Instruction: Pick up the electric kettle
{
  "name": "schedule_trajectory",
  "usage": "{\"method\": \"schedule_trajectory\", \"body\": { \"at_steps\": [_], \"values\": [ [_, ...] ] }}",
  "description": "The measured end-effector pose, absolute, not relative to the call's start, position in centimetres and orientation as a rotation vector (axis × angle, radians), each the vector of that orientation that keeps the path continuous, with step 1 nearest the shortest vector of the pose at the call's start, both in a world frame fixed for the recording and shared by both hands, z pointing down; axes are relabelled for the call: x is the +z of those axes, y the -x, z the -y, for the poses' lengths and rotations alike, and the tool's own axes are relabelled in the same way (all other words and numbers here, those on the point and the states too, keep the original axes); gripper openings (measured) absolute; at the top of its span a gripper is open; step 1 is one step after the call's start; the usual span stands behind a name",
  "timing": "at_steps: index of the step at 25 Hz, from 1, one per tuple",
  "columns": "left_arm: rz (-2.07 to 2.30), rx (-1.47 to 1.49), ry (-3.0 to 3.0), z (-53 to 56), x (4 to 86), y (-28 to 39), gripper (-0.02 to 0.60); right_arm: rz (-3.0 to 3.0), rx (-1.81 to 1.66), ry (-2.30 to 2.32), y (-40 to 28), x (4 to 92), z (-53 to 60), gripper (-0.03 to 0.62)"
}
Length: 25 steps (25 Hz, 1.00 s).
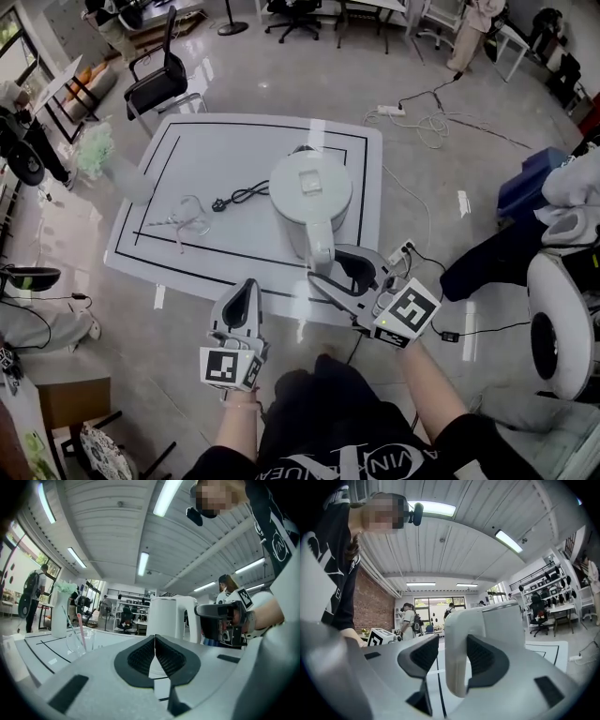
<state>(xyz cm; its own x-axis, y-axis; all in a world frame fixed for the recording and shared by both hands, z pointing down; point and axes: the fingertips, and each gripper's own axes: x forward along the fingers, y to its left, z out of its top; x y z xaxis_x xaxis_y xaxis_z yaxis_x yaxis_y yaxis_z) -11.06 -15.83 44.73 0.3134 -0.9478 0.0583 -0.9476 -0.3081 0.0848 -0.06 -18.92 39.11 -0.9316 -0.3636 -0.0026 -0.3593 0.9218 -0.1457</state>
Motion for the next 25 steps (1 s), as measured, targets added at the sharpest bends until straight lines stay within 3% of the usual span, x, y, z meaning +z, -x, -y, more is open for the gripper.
{"method": "schedule_trajectory", "body": {
  "at_steps": [25],
  "values": [
    [1.642,0.03,-2.469,19.1,47.6,11.9,0.011,-3.071,-0.257,0.466,3.3,39.1,20.6,0.163]
  ]
}}
